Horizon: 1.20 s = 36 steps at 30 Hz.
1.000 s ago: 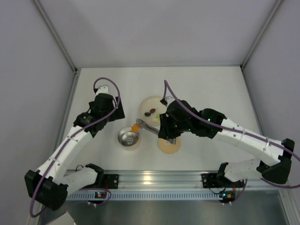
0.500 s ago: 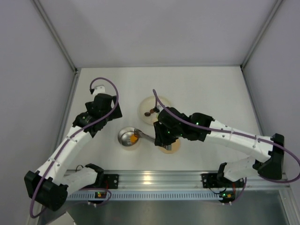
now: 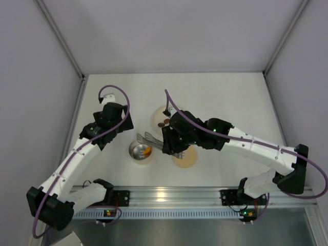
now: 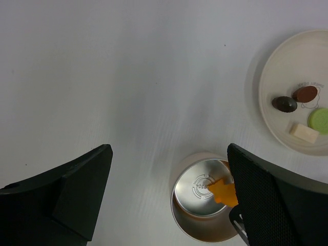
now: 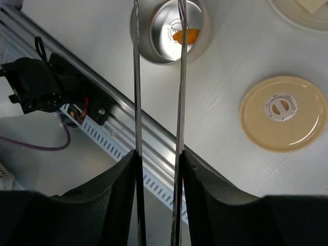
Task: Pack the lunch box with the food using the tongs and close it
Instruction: Place the fake food in the packing box, then pick up the fake food from the plate.
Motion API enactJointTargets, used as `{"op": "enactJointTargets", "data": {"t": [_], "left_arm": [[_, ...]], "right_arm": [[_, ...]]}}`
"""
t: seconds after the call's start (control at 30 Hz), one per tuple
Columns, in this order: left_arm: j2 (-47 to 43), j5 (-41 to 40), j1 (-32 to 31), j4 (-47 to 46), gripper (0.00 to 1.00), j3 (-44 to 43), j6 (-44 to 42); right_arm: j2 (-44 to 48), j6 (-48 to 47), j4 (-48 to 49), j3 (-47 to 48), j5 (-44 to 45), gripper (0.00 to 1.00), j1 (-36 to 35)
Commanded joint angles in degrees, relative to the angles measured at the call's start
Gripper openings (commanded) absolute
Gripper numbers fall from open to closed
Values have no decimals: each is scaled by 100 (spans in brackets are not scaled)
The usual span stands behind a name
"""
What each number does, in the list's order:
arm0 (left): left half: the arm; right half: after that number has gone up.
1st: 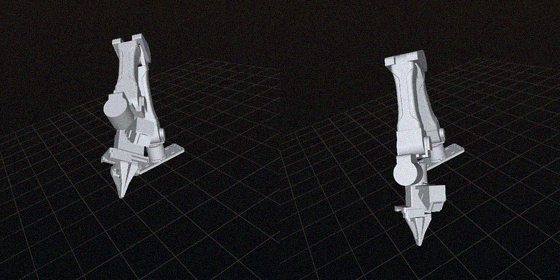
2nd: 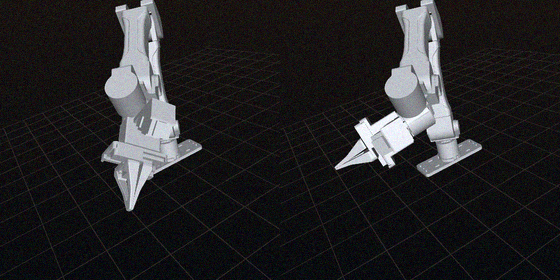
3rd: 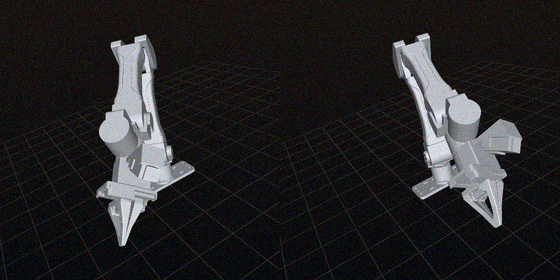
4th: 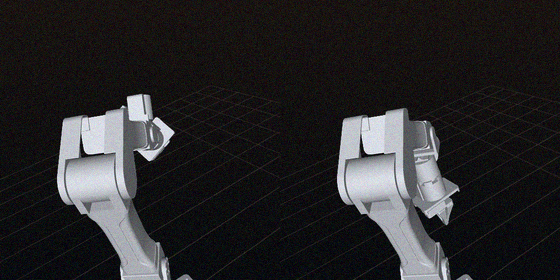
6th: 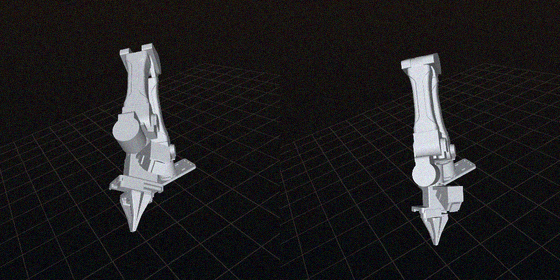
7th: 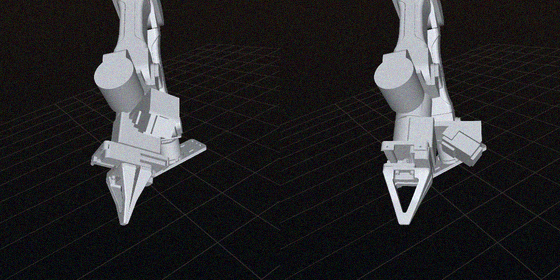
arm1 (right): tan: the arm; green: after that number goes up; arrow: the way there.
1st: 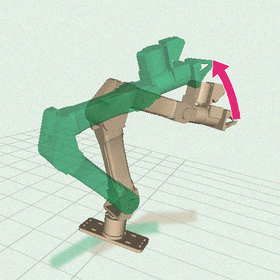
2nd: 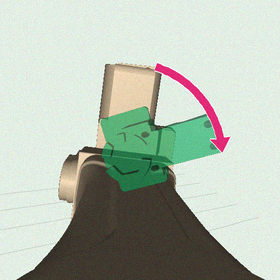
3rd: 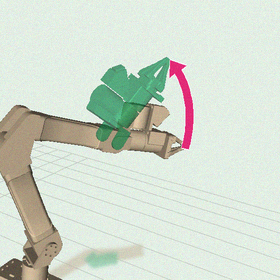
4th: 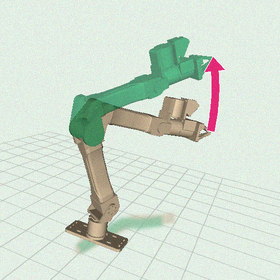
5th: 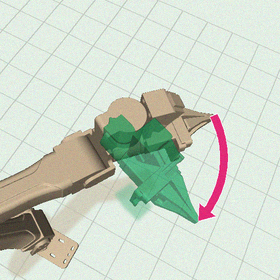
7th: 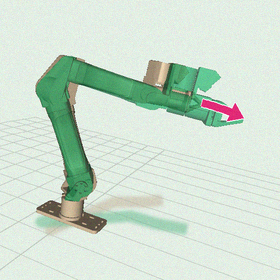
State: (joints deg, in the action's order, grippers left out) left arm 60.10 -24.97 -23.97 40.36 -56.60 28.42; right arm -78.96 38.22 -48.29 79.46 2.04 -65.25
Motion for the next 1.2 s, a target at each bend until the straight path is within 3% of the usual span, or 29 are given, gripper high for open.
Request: {"op": "enactJointTargets", "data": {"t": [0.0, 0.33, 0.6, 0.87, 1.17], "left_arm": [[-112, -78, 32, -2, 99, -176, 32], [-103, -52, 32, -19, 99, -167, 49], [-77, -60, 32, -11, 99, -167, 49], [-68, -34, 32, -2, 99, -150, 49], [-68, -8, 41, -19, 99, -141, 40]], "right_arm": [[38, -165, -64, 605, 401, 39, -119], [135, -482, -568, 607, 1316, 41, 688], [-664, -693, -400, 579, 1861, 39, 1155], [-1657, -798, -242, 922, 1843, 37, 1226], [-1939, -807, -198, 1098, 1782, 37, 1261]]}}
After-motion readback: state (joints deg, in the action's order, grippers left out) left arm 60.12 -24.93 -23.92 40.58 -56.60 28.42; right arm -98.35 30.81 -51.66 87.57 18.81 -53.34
